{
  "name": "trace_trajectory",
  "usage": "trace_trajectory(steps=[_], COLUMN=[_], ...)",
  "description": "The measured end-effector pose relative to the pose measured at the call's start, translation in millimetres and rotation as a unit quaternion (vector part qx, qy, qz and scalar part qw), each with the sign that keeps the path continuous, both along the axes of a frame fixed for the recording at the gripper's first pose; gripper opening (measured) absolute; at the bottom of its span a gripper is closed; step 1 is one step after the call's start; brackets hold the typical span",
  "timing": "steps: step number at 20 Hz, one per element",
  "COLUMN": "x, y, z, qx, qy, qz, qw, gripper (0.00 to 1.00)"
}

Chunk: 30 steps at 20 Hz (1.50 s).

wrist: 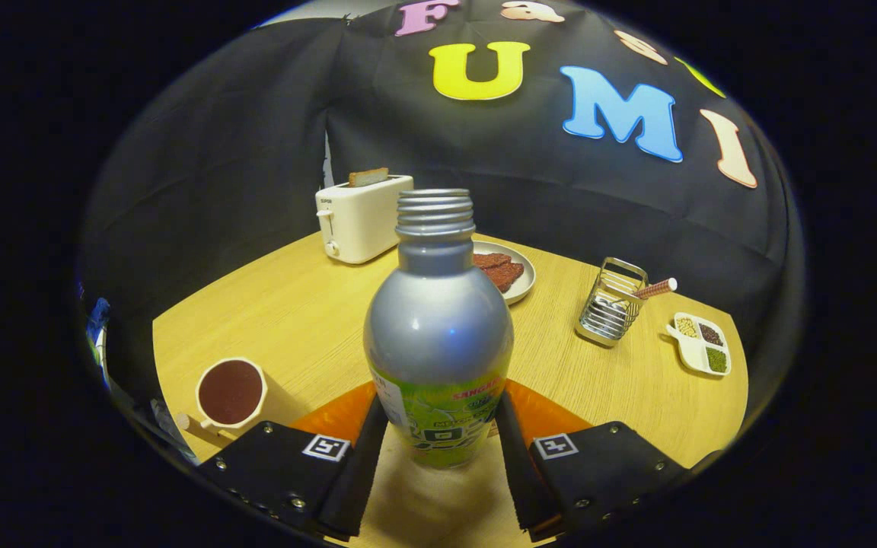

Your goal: Take the bottle from table, then pour the juice into the cup, finally place the bottle on the coaster

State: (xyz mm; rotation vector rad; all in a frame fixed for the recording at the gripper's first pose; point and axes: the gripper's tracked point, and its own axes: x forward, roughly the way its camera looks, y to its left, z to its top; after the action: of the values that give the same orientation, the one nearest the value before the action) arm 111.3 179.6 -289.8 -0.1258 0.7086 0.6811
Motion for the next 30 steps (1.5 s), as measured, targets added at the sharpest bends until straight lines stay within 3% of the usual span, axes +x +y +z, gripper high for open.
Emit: trace_trajectory(steps=[9,27,30], x=[44.2,43.4,39.3], y=[-3.9,2.4,4.0], z=[-12.8,-36.6,-35.9], qx=[0.068,0.028,0.028], qy=[0.023,-0.010,-0.007], qz=[-0.056,-0.044,-0.043], qw=[0.996,0.999,0.999], gripper=[0.76,0.80,0.88])
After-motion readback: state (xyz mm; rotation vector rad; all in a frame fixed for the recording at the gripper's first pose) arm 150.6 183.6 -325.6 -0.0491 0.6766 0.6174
